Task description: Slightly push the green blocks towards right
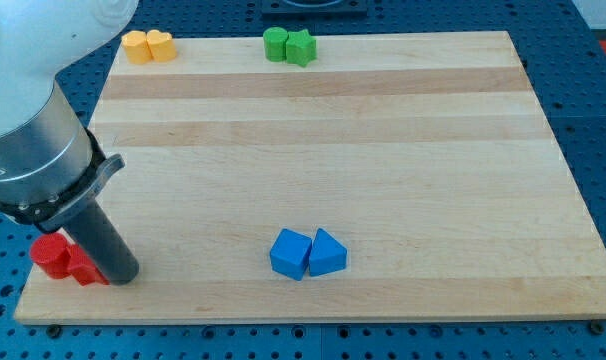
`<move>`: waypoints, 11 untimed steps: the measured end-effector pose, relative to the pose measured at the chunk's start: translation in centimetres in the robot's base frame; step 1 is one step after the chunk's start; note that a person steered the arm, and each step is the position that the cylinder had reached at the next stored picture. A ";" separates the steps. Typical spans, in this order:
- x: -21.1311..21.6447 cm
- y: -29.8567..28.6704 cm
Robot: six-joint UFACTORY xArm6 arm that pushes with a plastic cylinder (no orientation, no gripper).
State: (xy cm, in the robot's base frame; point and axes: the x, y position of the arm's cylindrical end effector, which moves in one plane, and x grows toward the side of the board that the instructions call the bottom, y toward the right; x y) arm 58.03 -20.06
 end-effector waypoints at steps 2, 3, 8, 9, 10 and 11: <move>-8.1 3.3; -14.4 5.0; -37.0 1.6; -38.8 1.9; -38.8 4.6; -38.8 8.2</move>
